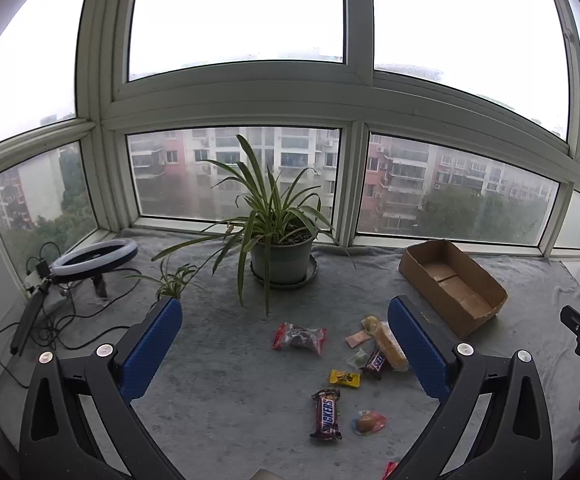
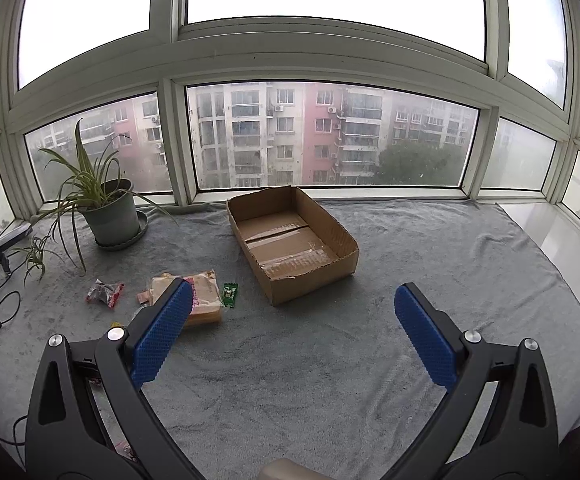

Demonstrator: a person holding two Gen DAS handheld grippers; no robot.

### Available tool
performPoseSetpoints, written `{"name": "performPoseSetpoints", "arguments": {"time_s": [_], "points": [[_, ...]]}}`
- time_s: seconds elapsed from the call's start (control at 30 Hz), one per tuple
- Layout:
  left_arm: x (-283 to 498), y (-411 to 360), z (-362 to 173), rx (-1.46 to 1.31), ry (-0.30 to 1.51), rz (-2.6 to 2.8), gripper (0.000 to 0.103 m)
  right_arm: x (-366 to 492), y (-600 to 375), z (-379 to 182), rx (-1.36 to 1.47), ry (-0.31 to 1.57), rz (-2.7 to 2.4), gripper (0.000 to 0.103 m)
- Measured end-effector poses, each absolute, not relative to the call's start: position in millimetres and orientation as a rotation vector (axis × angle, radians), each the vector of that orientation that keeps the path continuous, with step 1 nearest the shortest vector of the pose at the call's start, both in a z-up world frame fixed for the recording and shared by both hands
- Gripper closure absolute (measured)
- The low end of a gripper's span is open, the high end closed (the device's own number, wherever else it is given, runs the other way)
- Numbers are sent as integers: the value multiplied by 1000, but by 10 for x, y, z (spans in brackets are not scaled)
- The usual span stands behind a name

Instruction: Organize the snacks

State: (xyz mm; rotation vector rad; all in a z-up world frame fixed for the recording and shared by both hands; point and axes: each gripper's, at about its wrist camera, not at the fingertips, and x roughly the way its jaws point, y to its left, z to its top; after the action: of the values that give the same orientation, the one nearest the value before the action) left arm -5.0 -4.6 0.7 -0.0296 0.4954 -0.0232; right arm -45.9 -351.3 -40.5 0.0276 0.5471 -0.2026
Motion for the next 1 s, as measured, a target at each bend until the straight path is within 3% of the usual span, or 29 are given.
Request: {"name": "performPoseSetpoints", "arguments": {"time_s": [1.0], "points": [[-35, -109, -21, -21, 503, -37, 1, -451, -3500, -449, 23, 554, -207, 0]]}}
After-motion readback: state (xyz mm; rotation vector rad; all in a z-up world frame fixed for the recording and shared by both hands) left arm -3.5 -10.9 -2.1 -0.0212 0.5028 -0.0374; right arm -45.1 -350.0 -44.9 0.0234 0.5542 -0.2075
